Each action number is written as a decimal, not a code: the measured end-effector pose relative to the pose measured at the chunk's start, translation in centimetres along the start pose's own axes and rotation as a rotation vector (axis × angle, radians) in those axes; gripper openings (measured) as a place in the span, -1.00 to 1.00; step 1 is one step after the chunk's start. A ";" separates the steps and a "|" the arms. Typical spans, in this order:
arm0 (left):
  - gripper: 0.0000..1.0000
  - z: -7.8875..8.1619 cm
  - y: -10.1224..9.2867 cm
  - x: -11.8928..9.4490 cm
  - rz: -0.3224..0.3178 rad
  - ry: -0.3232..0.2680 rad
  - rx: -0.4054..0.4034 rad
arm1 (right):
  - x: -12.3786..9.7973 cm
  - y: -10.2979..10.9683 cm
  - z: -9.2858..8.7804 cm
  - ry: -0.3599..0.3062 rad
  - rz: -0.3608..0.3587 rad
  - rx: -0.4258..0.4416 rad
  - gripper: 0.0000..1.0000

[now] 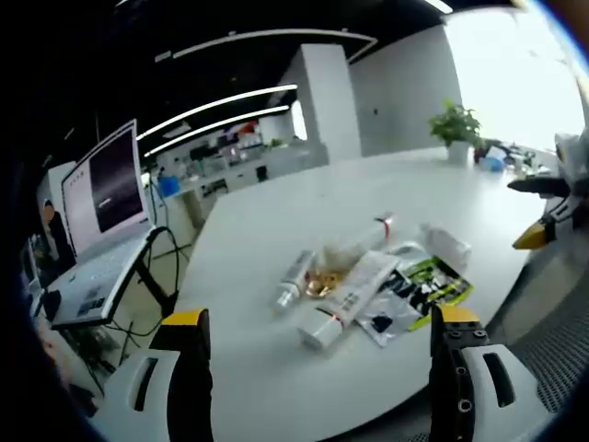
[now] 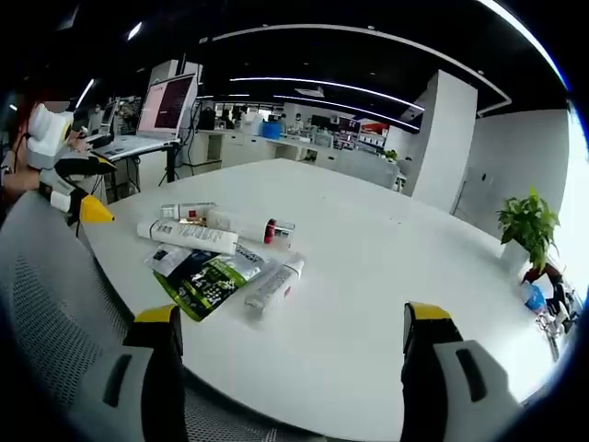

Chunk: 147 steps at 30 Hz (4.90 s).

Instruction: Arrange the skincare products in the storage area until every visible bottle or jar stands upright without overlapping.

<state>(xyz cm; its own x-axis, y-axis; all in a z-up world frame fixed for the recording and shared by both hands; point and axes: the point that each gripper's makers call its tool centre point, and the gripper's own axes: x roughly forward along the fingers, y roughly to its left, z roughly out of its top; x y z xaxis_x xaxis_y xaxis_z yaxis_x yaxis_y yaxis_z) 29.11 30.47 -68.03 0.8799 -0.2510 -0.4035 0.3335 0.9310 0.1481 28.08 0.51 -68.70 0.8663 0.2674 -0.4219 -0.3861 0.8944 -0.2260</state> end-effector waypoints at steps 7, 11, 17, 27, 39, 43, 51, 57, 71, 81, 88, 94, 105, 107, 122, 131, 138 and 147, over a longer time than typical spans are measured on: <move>0.94 -0.1 -0.1 0.0 -0.004 0.004 0.000 | 0.0 0.0 -0.1 0.008 0.000 -0.001 0.99; 0.94 -0.1 -0.1 0.0 -0.006 0.003 -0.001 | 0.0 0.0 -0.1 0.008 0.001 -0.003 0.99; 0.94 -0.1 -0.2 0.0 -0.011 0.005 0.000 | 0.0 0.1 -0.2 0.010 0.002 -0.004 0.99; 0.94 0.1 -0.1 0.0 -0.009 -0.003 0.002 | 0.0 0.2 -0.2 0.013 0.006 -0.013 0.99; 0.94 0.7 -0.2 -0.1 -0.005 -0.032 0.011 | 0.0 0.0 -0.2 0.016 -0.002 -0.022 0.99; 0.94 0.8 -0.2 -0.1 -0.010 -0.036 0.015 | 0.0 -0.1 -0.2 0.019 -0.004 -0.028 0.99; 0.94 0.9 -0.1 -0.1 -0.019 -0.033 0.017 | 0.0 0.0 -0.4 0.031 -0.002 -0.038 0.99; 0.94 1.0 0.0 0.4 -0.036 -0.013 0.051 | 0.0 0.0 -0.4 0.029 -0.002 -0.039 0.99; 0.94 -0.3 0.4 1.1 -0.077 0.095 0.136 | 0.0 -0.1 -0.5 0.036 -0.008 -0.051 0.99; 0.94 -0.3 1.1 2.0 -0.072 0.164 0.273 | 0.0 0.0 -0.6 0.044 -0.005 -0.053 0.99; 0.94 0.5 0.9 3.1 -0.113 0.184 0.300 | 0.0 0.1 -0.9 0.058 0.002 -0.054 0.99; 0.92 2.0 1.1 4.4 -0.137 0.173 0.375 | 0.1 0.1 -1.0 0.065 0.007 -0.048 0.99; 0.95 4.2 0.3 7.5 -0.176 0.159 0.457 | 0.1 -0.1 -1.2 0.075 -0.003 -0.046 0.99; 0.95 4.5 0.1 8.1 -0.193 0.156 0.467 | 0.1 -0.1 -1.3 0.078 -0.002 -0.049 0.99; 0.94 5.6 -0.7 11.6 -0.268 0.202 0.591 | 0.2 0.0 -1.6 0.097 0.002 -0.043 0.99; 0.89 6.5 -1.5 13.9 -0.340 0.191 0.610 | 0.2 -0.1 -2.0 0.117 -0.002 -0.040 0.99; 0.88 6.9 -2.5 15.1 -0.370 0.186 0.605 | 0.2 -0.2 -2.0 0.119 -0.007 -0.036 0.99; 0.72 6.4 -3.9 16.4 -0.434 0.245 0.613 | 0.2 -0.1 -2.0 0.116 -0.003 -0.032 0.99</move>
<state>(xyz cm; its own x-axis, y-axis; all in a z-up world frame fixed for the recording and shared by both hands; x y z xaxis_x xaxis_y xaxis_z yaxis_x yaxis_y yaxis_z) 44.41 20.99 -69.44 0.5524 -0.4268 -0.7160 0.8199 0.4332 0.3743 27.71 -0.26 -70.48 0.8256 0.2195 -0.5199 -0.3949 0.8828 -0.2543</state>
